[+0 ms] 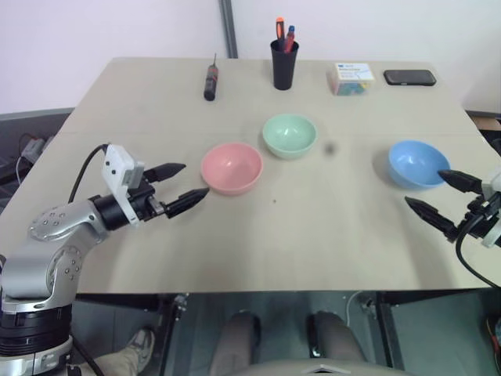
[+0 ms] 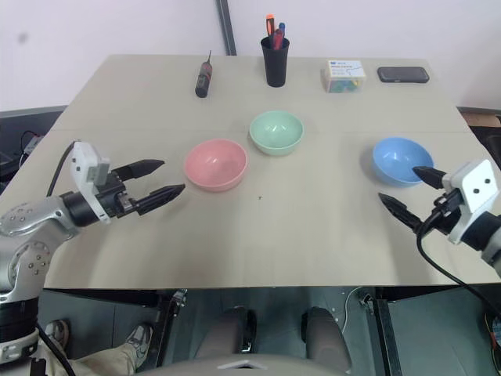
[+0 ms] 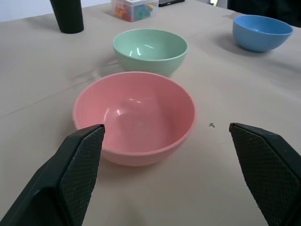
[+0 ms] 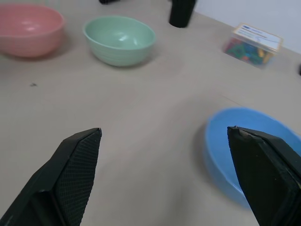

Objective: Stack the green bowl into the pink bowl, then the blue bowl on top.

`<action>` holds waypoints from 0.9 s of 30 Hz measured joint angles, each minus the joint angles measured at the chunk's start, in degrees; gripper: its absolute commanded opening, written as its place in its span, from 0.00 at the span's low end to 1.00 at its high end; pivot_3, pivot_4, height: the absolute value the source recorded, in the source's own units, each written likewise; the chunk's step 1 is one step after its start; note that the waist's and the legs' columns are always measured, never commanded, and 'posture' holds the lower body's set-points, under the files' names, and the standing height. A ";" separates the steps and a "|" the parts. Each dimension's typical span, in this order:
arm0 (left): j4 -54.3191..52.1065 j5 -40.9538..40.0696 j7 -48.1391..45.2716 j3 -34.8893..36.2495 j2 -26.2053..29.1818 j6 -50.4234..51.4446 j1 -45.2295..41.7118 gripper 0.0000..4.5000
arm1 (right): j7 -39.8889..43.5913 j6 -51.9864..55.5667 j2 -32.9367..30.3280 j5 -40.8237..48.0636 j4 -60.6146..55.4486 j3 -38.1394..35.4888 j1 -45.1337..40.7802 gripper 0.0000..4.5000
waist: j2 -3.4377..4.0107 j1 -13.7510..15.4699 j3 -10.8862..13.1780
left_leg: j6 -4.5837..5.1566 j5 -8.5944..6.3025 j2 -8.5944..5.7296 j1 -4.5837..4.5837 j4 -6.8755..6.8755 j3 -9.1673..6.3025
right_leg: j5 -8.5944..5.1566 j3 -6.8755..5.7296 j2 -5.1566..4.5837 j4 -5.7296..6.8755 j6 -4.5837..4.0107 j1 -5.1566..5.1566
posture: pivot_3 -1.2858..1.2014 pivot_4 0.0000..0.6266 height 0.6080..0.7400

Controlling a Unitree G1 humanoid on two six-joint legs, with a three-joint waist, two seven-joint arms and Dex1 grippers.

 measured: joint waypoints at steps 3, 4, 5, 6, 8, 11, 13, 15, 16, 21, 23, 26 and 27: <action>-2.07 4.95 4.25 -2.92 -0.76 -1.46 -0.82 1.00 | 1.30 -0.08 0.50 2.66 -0.40 3.07 -2.79 1.00 | -0.01 0.02 0.00 | 0.00 0.00 -0.01 -0.01 0.00 -0.03 | 0.00 -0.01 0.00 -0.02 0.00 0.01 | 0.52 0.24 1.00; -2.71 7.14 5.90 -4.38 -0.64 -1.51 -1.16 1.00 | 2.24 -0.22 0.49 3.28 -0.40 4.34 -3.82 1.00 | -0.01 0.02 0.00 | 0.00 0.00 -0.01 -0.01 0.00 -0.03 | 0.00 0.00 0.00 -0.01 0.00 0.00 | 0.52 0.24 1.00; -3.28 8.86 7.06 -5.64 -0.36 -1.47 -1.36 1.00 | 2.92 -0.26 0.49 3.58 -0.39 5.30 -4.38 1.00 | -0.01 0.04 0.00 | 0.00 0.00 -0.01 -0.01 0.00 -0.05 | 0.00 -0.02 0.00 -0.02 0.00 0.01 | 0.52 0.24 1.00; -4.04 11.86 8.20 -7.99 1.27 -1.03 -1.82 1.00 | 4.03 -0.30 0.50 4.21 -0.16 6.97 -5.32 1.00 | -0.01 0.06 0.01 | 0.00 0.00 -0.01 -0.03 0.00 -0.06 | 0.00 -0.04 0.00 -0.01 0.00 0.00 | 0.52 0.24 1.00; -4.36 15.69 8.45 -11.07 4.51 -0.25 -2.88 1.00 | 4.85 -0.37 0.62 4.51 -0.07 8.79 -6.28 1.00 | -0.02 0.05 0.01 | 0.00 0.00 -0.02 -0.03 0.00 -0.07 | 0.00 -0.05 0.01 0.00 0.00 -0.01 | 0.52 0.24 1.00; -4.50 21.35 7.40 -16.19 8.49 -0.84 -5.71 1.00 | 5.20 -0.60 0.92 4.47 -0.06 11.40 -7.29 1.00 | 0.00 0.11 0.02 | 0.00 0.00 -0.03 -0.03 0.00 -0.04 | 0.00 -0.03 0.01 -0.01 0.00 0.00 | 0.52 0.24 1.00; -4.39 26.50 5.97 -21.87 9.22 -3.39 -9.92 1.00 | 5.08 -1.20 1.71 4.16 -0.18 14.04 -8.08 1.00 | -0.02 0.29 0.03 | 0.00 0.00 -0.05 -0.06 0.02 -0.03 | 0.00 -0.04 0.01 -0.02 0.00 -0.01 | 0.52 0.24 1.00; -3.95 28.79 4.49 -24.76 9.41 -4.89 -12.24 1.00 | 4.80 -1.33 1.83 3.83 -0.23 14.93 -8.18 1.00 | -0.02 0.27 0.03 | 0.00 0.00 -0.05 -0.08 0.02 -0.03 | 0.00 -0.04 0.01 -0.03 0.00 -0.02 | 0.52 0.24 1.00; -3.73 30.07 3.37 -26.31 9.49 -6.07 -13.76 1.00 | 4.59 -1.35 1.83 3.65 -0.27 15.54 -8.31 1.00 | -0.03 0.24 0.04 | 0.00 0.00 -0.05 -0.10 0.02 -0.03 | 0.00 -0.05 0.02 -0.03 0.00 -0.06 | 0.52 0.24 1.00; -1.27 35.29 -2.44 -32.08 10.32 -10.50 -20.30 1.00 | 3.62 -1.45 1.86 2.94 -0.53 16.43 -8.32 1.00 | -0.03 0.14 0.04 | 0.00 0.00 -0.05 -0.12 0.02 0.06 | 0.00 -0.05 0.04 -0.02 0.00 -0.07 | 0.52 0.24 1.00; -0.60 36.65 -4.49 -33.23 10.30 -11.65 -21.85 1.00 | 3.40 -1.51 1.87 2.59 -0.90 16.68 -8.19 1.00 | -0.03 0.02 0.04 | 0.01 0.00 -0.05 -0.12 0.02 0.08 | 0.00 -0.03 0.04 -0.01 0.00 -0.07 | 0.52 0.24 1.00; 1.50 38.89 -6.68 -35.40 9.70 -12.61 -23.63 0.91 | 2.47 -1.85 2.13 2.02 -1.76 16.79 -7.50 1.00 | -0.03 0.05 0.04 | 0.01 0.00 -0.04 -0.13 0.03 0.06 | 0.00 -0.04 0.05 -0.01 0.00 -0.07 | 0.52 0.24 1.00; 1.94 39.28 -7.26 -36.03 9.64 -12.76 -24.07 0.89 | 2.32 -1.93 2.22 1.93 -1.77 16.73 -7.31 1.00 | -0.03 0.07 0.04 | 0.01 0.00 -0.04 -0.13 0.04 0.06 | 0.00 -0.04 0.05 -0.01 0.01 -0.07 | 0.52 0.24 1.00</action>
